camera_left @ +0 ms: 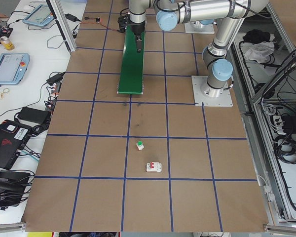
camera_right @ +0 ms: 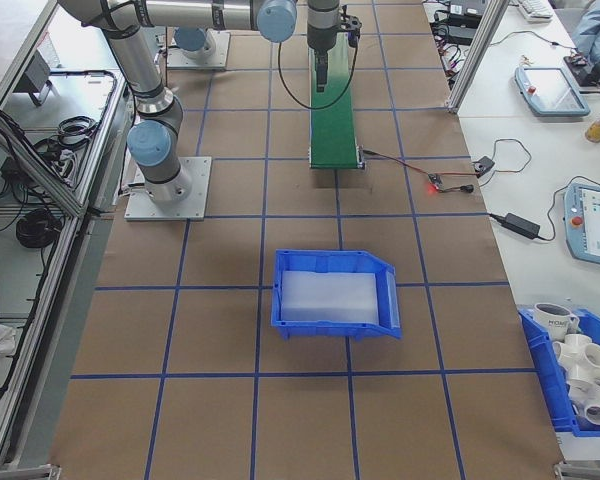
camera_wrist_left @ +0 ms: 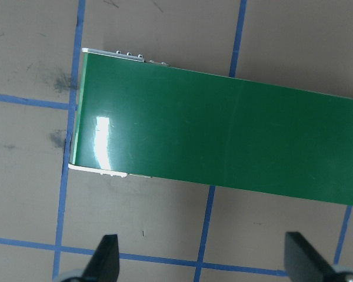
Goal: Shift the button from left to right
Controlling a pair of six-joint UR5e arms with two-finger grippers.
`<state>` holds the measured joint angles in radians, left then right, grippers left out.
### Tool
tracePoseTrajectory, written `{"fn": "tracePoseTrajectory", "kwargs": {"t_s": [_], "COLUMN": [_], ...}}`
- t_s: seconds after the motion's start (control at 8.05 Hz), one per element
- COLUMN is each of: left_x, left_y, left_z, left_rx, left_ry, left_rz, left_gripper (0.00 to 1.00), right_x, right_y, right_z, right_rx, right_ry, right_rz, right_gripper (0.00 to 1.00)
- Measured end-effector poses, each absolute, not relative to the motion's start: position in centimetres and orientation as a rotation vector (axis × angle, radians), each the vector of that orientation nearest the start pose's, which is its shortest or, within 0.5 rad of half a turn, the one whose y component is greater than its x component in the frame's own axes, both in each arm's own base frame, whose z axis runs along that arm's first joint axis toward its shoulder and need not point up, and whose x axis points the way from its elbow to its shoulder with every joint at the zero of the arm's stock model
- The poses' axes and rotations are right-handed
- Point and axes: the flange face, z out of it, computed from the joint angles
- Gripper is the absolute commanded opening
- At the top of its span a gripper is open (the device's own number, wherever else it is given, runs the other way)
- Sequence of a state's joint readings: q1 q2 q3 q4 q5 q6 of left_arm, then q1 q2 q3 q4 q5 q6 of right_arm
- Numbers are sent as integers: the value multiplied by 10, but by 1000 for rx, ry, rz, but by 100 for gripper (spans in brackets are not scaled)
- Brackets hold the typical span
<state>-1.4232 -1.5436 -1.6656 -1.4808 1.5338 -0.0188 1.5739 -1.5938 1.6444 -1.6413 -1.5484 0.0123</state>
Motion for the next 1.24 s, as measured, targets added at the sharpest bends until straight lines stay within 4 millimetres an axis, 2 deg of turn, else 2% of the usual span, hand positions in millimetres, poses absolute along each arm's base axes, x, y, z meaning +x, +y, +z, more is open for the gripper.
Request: {"fn": "tracePoseTrajectory", "kwargs": {"t_s": [0.37, 0.5, 0.62, 0.87, 1.24], "left_x": [-62, -57, -44, 6, 109], "left_y": [-495, -495, -497, -502, -492], "left_z": [462, 463, 463, 464, 458], "left_rx": [-271, -273, -253, -85, 212], "left_ry": [3165, 3162, 3160, 3160, 3150], "left_rz": [-12, -9, -9, -19, -17], "left_gripper": [100, 100, 100, 100, 100], "right_x": [137, 137, 137, 137, 137], "right_y": [-483, -483, -483, -483, -483], "right_z": [470, 470, 470, 470, 470], "right_rx": [14, 14, 14, 14, 14], "right_ry": [3119, 3120, 3120, 3121, 3123], "right_rz": [-31, -31, -31, -31, -31], "right_gripper": [100, 100, 100, 100, 100]}}
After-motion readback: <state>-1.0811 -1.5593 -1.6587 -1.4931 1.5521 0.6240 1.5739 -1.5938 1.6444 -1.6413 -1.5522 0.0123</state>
